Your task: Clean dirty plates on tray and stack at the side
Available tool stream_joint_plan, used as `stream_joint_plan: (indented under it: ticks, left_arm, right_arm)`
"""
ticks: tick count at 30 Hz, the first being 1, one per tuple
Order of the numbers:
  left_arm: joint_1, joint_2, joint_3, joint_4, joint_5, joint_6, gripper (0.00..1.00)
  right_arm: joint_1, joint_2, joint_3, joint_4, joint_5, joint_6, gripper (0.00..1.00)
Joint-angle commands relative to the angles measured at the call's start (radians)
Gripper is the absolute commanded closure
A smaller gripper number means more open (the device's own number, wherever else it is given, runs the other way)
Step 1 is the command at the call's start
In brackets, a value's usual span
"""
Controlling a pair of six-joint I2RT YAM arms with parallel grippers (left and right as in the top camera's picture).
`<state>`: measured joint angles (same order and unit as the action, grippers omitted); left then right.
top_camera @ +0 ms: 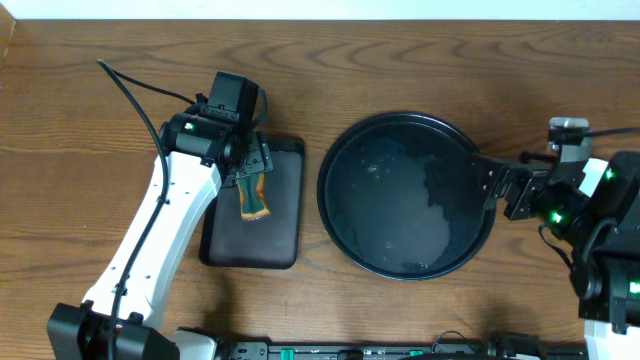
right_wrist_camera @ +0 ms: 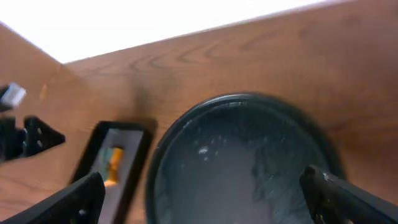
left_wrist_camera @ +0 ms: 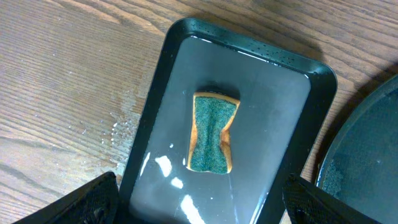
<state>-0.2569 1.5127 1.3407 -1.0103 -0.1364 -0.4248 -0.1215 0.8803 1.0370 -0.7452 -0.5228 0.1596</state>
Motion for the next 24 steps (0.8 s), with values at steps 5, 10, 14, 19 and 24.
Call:
stream_joint_plan:
  ticks: [5, 10, 14, 19, 24]
  left_arm:
    - [0.004, 0.003, 0.018, -0.002, -0.002, -0.002, 0.15]
    - [0.004, 0.003, 0.018, -0.002, -0.002, -0.002, 0.15]
    - [0.004, 0.003, 0.018, -0.002, -0.002, -0.002, 0.15]
    - [0.004, 0.003, 0.018, -0.002, -0.002, -0.002, 0.15]
    - [0.004, 0.003, 0.018, -0.002, -0.002, -0.002, 0.15]
  right_arm:
    - [0.092, -0.277, -0.285, 0.29, 0.232, -0.183, 0.01]
    - [0.089, -0.506, -0.507, 0.315, 0.269, -0.184, 0.01]
    - [0.089, -0.674, -0.681, 0.362, 0.354, -0.184, 0.01]
    - [0.089, -0.838, -0.851, 0.466, 0.37, -0.184, 0.01]
    - [0.089, -0.876, -0.962, 0.593, 0.373, -0.183, 0.01]
